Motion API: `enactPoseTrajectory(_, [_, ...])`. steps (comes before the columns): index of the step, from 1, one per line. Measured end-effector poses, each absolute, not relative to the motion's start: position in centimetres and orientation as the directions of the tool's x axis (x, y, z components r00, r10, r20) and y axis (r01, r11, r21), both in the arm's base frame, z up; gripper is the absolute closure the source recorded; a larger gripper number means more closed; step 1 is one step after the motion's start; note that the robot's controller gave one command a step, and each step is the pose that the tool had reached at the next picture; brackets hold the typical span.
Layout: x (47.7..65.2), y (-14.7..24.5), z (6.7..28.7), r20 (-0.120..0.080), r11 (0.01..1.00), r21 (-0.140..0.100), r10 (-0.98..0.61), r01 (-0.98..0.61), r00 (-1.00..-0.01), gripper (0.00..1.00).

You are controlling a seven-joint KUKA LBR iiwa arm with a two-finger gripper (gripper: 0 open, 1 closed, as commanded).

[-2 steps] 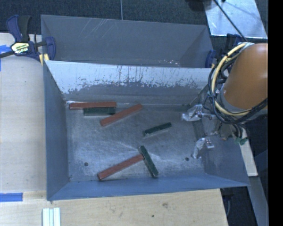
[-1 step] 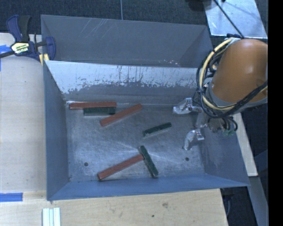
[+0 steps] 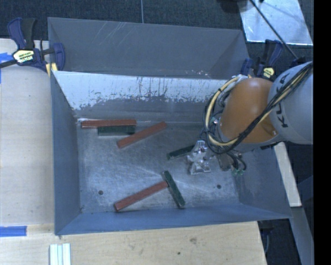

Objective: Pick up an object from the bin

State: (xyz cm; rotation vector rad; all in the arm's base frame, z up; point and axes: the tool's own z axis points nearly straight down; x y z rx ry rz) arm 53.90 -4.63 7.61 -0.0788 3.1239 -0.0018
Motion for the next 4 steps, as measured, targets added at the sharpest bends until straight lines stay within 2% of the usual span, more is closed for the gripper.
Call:
enactPoseTrajectory(1, [53.9,-4.6,7.6,-0.017,0.999,-0.002,-0.051,-0.051,-0.999,1.00])
enactPoseTrajectory(2, [54.5,-4.1,8.3,-0.006,0.998,-0.002,-0.059,-0.059,-0.998,1.00])
enactPoseTrajectory(3, [54.8,-3.5,7.5,-0.009,0.999,-0.001,-0.038,-0.038,-0.999,0.00])
enactPoseTrajectory(4, [54.8,-3.5,7.6,-0.010,0.999,-0.001,-0.039,-0.039,-0.999,0.00])
